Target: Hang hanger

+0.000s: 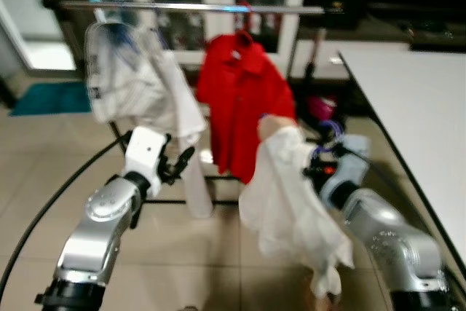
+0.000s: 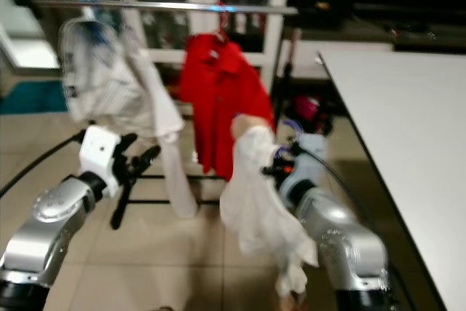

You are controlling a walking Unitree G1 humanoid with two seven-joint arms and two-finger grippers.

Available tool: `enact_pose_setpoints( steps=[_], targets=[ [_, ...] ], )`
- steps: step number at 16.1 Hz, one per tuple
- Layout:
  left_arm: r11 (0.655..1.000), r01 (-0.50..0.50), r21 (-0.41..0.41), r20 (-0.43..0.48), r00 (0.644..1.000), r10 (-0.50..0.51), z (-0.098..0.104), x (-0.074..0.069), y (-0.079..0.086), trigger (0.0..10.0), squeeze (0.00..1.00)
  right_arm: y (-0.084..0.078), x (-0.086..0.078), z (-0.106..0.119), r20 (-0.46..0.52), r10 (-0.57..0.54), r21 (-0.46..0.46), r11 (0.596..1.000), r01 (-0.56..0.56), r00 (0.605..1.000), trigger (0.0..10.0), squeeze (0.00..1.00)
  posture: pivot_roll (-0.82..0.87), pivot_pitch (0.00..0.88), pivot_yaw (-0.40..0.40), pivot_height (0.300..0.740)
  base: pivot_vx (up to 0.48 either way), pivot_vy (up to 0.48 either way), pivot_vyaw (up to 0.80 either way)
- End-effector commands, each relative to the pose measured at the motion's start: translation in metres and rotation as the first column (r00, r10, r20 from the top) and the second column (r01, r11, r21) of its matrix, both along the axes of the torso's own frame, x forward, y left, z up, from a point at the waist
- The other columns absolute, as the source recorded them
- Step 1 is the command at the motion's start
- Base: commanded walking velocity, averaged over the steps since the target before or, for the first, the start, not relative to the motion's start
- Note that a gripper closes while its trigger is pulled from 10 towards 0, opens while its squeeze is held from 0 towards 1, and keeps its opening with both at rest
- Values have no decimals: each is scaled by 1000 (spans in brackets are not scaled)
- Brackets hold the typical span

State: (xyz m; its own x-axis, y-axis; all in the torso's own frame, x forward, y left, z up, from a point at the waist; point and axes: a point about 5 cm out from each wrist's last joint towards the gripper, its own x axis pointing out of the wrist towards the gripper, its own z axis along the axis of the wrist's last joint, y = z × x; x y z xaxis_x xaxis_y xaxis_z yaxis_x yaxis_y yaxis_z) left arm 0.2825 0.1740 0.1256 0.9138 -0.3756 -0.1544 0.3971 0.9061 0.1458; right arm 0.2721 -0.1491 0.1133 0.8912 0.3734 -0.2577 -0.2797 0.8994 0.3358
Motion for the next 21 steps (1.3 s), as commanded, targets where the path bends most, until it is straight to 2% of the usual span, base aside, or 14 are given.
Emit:
enact_pose_setpoints(
  steps=[1,3,6,9,11,12,13,15,16,17,18,19,20,21],
  targets=[
    [1000,-3,4,26,1000,2,2,1,-4,10000,0,-3,1,5,46,5,-50,999,-2,999,10000,0,-136,0,-5,740,0,0,663],
    [1000,-8,-25,38,999,9,3,3,-6,10000,0,-2,0,-2,43,-7,-130,991,13,999,10000,0,-133,0,-4,740,0,0,0],
    [998,30,-50,35,999,-28,3,2,-12,10000,0,-3,4,-3,132,-23,-277,959,59,991,10000,0,-133,0,0,740,85,0,0],
    [998,31,-51,35,999,-29,1,2,-12,10000,0,-4,6,0,171,-58,-278,955,105,984,10000,0,-135,0,4,740,274,0,0],
    [997,44,-56,43,998,-41,3,3,-5,10000,0,0,1,2,166,54,-205,979,-19,985,10000,0,-132,0,-1,740,0,0,0],
    [997,54,-61,45,998,-52,4,3,-3,10000,0,1,0,3,173,83,-199,979,-47,981,10000,0,-132,0,-1,740,0,0,0],
    [991,120,-60,55,992,-117,8,2,5,10000,1000,1,-3,7,176,204,-218,962,-164,963,10000,0,-129,0,-4,740,0,0,0],
    [961,271,48,4,962,-272,8,0,25,10000,1000,-6,-8,22,200,367,-195,923,-330,908,10000,0,-124,0,-8,740,0,0,0],
    [940,336,62,-33,942,-335,7,0,34,10000,1000,-8,-13,33,222,458,-186,886,-424,861,10000,0,-126,0,-6,740,0,0,0],
    [926,376,33,-62,925,-374,8,1,41,10000,1000,-10,-16,42,233,529,-182,848,-498,816,10000,0,-128,0,-4,740,0,0,0],
    [917,399,15,-87,914,-396,9,1,44,10000,1000,-11,-17,45,235,562,-185,827,-531,793,10000,0,-130,0,-1,740,0,0,0],
    [886,462,32,-131,881,-455,10,0,51,10000,957,-13,-22,55,241,636,-182,771,-610,733,10000,0,-130,0,-1,740,0,0,0],
    [873,487,33,-146,866,-478,11,-1,54,10000,0,-14,-23,59,244,660,-178,751,-636,711,10000,0,-133,0,4,740,0,0,0],
    [859,512,16,-140,852,-505,16,1,60,10000,0,-15,-27,67,254,708,-158,702,-694,659,10000,0,-133,0,4,740,0,0,0]
  ],
)
